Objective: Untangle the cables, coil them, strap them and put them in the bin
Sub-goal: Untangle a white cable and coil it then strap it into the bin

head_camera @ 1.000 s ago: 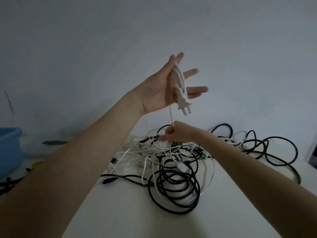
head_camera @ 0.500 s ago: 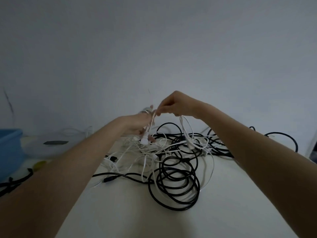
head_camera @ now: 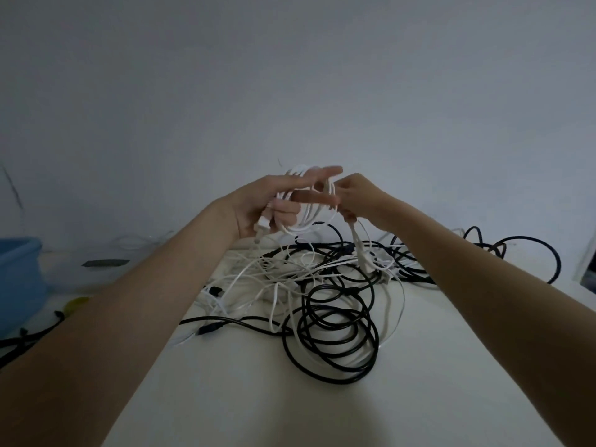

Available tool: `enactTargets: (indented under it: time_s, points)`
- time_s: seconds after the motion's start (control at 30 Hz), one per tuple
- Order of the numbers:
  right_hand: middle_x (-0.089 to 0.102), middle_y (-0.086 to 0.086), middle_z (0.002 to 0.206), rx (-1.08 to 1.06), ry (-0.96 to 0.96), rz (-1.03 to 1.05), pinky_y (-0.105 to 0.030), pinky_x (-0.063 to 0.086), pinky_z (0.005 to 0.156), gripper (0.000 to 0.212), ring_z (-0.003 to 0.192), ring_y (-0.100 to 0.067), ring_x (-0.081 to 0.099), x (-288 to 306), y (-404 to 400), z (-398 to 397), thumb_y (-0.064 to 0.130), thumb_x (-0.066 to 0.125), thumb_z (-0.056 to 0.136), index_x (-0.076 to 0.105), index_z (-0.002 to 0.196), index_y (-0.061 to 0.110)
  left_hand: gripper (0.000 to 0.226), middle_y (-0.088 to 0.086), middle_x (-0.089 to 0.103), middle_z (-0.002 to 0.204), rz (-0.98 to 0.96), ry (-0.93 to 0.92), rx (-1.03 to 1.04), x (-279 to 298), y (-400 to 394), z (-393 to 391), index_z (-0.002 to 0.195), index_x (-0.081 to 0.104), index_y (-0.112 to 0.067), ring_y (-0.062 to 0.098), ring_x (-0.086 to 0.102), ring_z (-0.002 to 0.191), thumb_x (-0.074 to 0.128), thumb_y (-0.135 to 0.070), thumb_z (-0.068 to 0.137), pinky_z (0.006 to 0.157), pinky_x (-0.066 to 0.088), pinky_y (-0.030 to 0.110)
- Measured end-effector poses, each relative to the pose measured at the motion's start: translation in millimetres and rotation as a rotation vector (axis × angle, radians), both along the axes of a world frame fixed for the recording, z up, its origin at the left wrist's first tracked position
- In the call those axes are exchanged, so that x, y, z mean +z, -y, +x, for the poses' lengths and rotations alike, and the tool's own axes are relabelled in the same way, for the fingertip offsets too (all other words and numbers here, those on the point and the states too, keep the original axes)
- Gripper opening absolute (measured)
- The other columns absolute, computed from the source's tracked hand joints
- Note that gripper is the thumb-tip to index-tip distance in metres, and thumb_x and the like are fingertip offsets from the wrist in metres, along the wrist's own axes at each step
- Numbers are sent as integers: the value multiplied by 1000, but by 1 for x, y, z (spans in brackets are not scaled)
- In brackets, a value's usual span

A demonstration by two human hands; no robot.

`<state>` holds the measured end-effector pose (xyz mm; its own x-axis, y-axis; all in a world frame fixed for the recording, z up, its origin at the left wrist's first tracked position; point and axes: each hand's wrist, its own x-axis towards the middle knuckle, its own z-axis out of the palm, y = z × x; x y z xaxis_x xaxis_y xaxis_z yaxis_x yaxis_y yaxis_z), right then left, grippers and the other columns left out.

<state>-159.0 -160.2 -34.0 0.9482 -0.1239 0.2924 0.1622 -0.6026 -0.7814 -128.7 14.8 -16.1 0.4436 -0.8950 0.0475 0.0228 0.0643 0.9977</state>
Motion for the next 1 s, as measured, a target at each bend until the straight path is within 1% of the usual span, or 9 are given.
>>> enactTargets:
  time_s: [0.07,0.13,0.37,0.5,0.57,0.63,0.7,0.77,1.0]
  points:
    - [44,-2,56,-23,-38,-50,-19,35,44,31,47,-12,37,-9,4,3,19,53,93,57,67,3,39,7,68,114,-83,-37,12,0,-2,3,128,53,-24,13,69,73,42,-18,91,52,52,12]
    - [45,-5,58,-57,-68,-148,-20,35,47,34,48,-14,38,-14,8,5,22,59,90,53,59,8,42,6,60,130,-117,-84,36,1,-3,6,135,47,-25,34,66,102,44,-21,93,75,58,21]
    - [51,4,75,4,-249,-341,-21,37,65,16,73,-14,48,-20,13,7,18,49,96,59,86,14,49,3,28,153,-344,-278,415,10,-3,29,140,39,-34,37,67,93,49,-15,96,71,58,28]
    - [54,-3,74,27,-227,-298,-22,37,55,11,60,-12,43,-14,0,12,14,56,92,65,91,9,66,0,0,159,-95,161,545,-4,8,29,149,14,-38,26,31,136,44,-8,99,91,49,34]
    - [54,-8,72,71,-158,-239,-20,34,51,13,55,-12,38,-8,-4,12,10,59,89,67,93,0,72,1,-5,159,236,527,440,-16,13,30,150,6,-36,19,41,126,47,-9,97,98,46,41]
    - [50,-3,62,125,-119,-118,-17,32,48,13,52,-10,35,-4,-4,10,7,59,89,67,92,-4,65,5,21,154,458,717,317,-24,16,30,150,15,-29,17,52,112,49,-13,96,87,55,33]
    - [47,4,53,167,-121,-3,-16,30,46,13,50,-8,34,-2,0,7,4,59,89,66,92,-7,41,5,58,118,489,743,288,-27,18,25,137,39,-12,11,57,87,47,-15,98,63,55,19]
    - [49,5,53,191,-149,27,-16,30,47,12,50,-7,34,-1,3,4,4,58,89,68,88,-2,22,-4,62,88,472,781,339,-25,17,22,119,50,-11,8,47,64,46,-16,99,49,42,18]
    - [64,-1,73,-204,-192,-413,-12,37,47,22,55,-9,46,-4,30,6,13,54,93,69,106,3,16,-3,52,71,397,722,585,-12,1,35,101,57,-7,9,40,60,43,-13,99,48,34,19]
